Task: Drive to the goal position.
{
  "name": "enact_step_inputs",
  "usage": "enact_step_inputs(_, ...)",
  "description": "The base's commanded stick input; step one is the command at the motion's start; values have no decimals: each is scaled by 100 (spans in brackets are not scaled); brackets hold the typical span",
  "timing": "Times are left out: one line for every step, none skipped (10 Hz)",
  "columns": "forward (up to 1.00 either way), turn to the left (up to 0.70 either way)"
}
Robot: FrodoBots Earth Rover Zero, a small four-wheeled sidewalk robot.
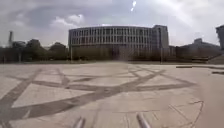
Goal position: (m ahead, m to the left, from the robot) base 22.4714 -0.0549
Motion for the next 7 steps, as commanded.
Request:
enact_step_inputs(100, 0)
enact_step_inputs(100, 0)
enact_step_inputs(100, 0)
enact_step_inputs(100, 0)
enact_step_inputs(100, 0)
enact_step_inputs(100, 0)
enact_step_inputs(100, 0)
